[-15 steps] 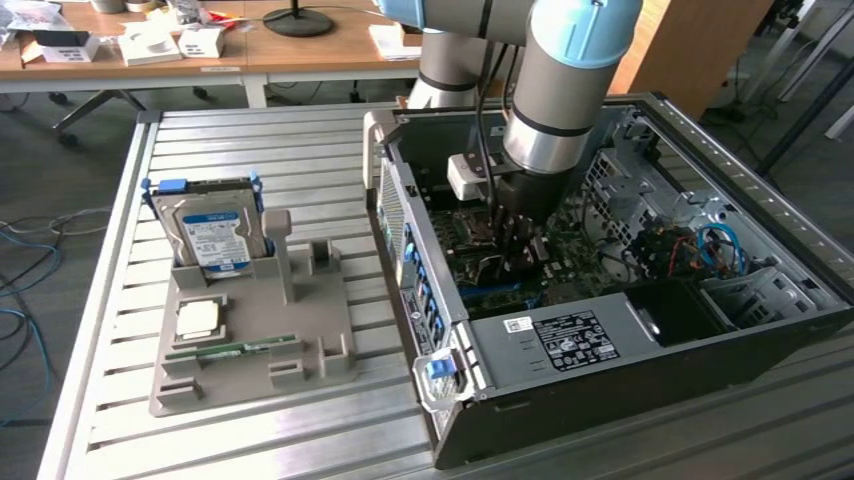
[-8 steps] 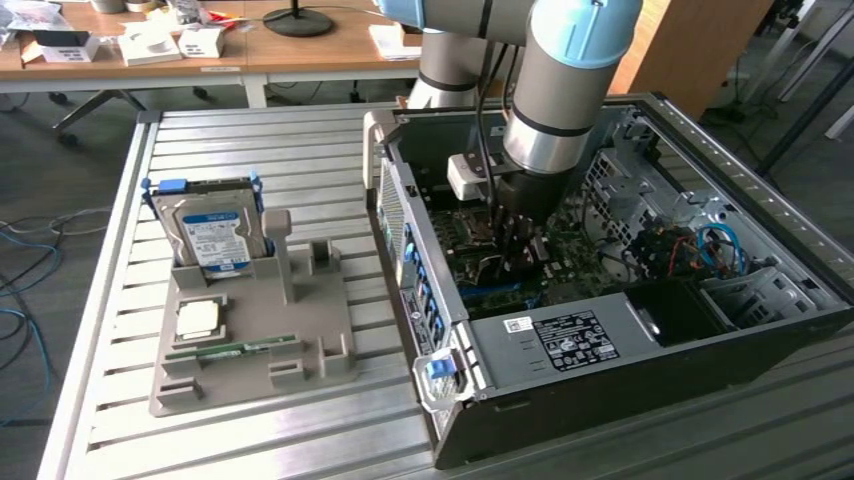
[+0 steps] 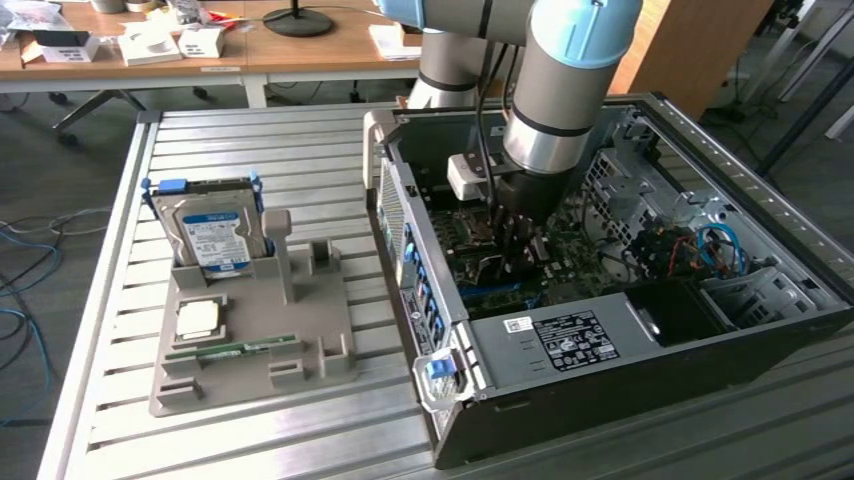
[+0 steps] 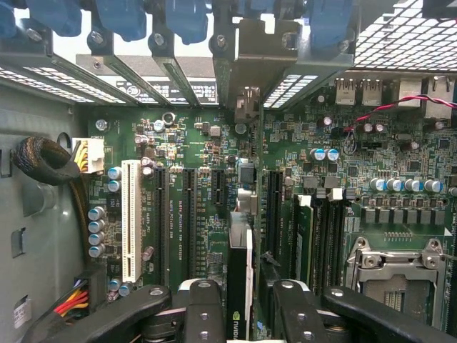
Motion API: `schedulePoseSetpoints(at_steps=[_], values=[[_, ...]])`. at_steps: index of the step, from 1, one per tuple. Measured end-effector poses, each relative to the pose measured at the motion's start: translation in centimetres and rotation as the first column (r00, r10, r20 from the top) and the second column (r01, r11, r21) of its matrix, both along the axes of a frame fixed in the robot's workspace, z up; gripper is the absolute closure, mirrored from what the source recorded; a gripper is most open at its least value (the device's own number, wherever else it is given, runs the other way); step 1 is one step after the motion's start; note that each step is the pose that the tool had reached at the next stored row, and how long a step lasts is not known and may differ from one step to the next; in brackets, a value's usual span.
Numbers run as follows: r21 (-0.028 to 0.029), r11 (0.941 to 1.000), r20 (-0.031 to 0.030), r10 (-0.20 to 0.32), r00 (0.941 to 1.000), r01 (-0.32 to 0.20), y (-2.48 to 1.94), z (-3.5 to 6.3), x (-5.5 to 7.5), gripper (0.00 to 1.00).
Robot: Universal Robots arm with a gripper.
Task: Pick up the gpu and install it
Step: 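Insert the gpu into the slot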
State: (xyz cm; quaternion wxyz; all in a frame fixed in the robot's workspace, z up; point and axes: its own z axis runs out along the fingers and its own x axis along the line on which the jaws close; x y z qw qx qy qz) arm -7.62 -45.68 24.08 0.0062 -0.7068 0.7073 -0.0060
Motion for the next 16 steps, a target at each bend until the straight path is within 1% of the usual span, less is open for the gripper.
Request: schedulePoseSetpoints(at_steps=[5,8,12,16], values=[[0.0,1.0,0.0,0.0,1.0,0.0,0.0,0.0,0.0,0.67],[0.0006,1.0,0.0,0.0,1.0,0.0,0.0,0.21,0.0,0.67],[0.0047,1.0,0.0001,0.0,1.0,0.0,0.0,0.88,0.0,0.67],[0.0094,1.0,0.0002,0.0,1.0,0.0,0.0,1.93,0.0,0.67]])
